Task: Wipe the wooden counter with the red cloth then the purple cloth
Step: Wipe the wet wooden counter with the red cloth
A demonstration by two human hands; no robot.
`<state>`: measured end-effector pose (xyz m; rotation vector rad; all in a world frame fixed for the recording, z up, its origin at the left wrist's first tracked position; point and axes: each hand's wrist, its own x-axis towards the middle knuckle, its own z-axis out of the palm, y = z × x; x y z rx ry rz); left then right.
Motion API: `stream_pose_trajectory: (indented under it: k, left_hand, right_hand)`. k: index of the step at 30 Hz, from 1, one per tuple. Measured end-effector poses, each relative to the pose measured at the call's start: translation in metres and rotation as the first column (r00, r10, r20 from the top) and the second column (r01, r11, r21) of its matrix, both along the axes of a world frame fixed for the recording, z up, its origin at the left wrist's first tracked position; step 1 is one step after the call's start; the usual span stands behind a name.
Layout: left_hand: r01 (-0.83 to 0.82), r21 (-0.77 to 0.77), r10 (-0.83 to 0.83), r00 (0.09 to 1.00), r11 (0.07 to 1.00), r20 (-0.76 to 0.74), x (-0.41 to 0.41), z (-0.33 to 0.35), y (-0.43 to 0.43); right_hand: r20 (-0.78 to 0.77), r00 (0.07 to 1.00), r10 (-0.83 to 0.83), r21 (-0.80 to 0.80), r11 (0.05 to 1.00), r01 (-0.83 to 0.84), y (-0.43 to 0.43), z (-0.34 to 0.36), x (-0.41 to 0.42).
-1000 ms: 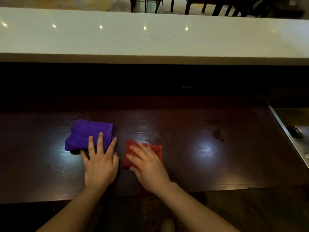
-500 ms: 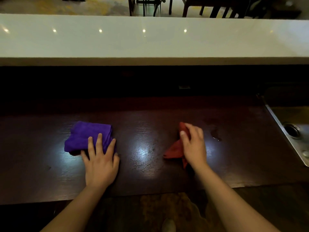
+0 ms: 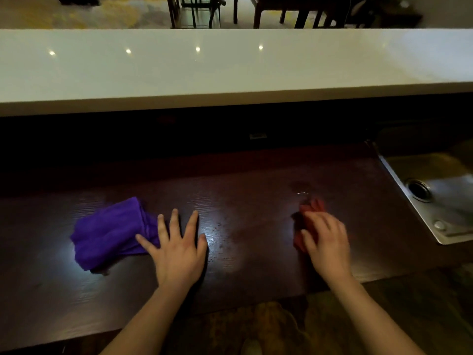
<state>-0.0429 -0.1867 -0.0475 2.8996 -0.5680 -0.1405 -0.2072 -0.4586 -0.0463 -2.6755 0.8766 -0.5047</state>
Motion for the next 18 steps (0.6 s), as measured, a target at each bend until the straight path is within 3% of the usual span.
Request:
stream_pose_trajectory:
  k: [2, 3, 5, 7, 9, 14, 18]
  left_hand:
    - [0.013, 0.042, -0.013, 1.000, 0.999, 0.007, -0.002, -0.003, 0.000]
    - [0.014, 0.051, -0.015, 1.000, 0.999, 0.012, -0.002, -0.004, 0.000]
    - [0.009, 0.063, -0.010, 1.000, 0.998, 0.015, -0.002, -0.003, -0.001]
    - [0.001, 0.068, -0.002, 1.000, 0.998, 0.012, -0.002, -0.002, -0.001]
    - [-0.005, 0.065, 0.004, 1.000, 0.998, 0.005, -0.002, 0.000, -0.002]
    - [-0.011, 0.048, 0.011, 1.000, 0.999, 0.007, -0.003, 0.003, -0.003]
    - [-0.009, 0.064, 0.009, 1.000, 0.998, -0.004, -0.003, 0.003, -0.004]
  right_hand:
    - [0.010, 0.984, -0.178, 0.029, 0.984, 0.177, -0.010, 0.002, 0.004]
    - [0.022, 0.986, -0.167, 0.008, 0.986, 0.166, -0.006, 0.002, 0.007]
    - [0.029, 0.998, 0.057, -0.044, 0.997, -0.056, 0.010, -0.004, 0.010]
    - [-0.018, 0.949, 0.315, -0.078, 0.946, -0.316, 0.019, -0.010, 0.006]
    - [-0.038, 0.930, 0.366, -0.095, 0.925, -0.368, 0.006, -0.010, 0.003]
    - [0.017, 0.997, -0.076, -0.004, 0.997, 0.076, -0.050, -0.003, 0.013]
    - [0.040, 0.993, -0.110, 0.033, 0.993, 0.109, -0.052, 0.000, 0.038]
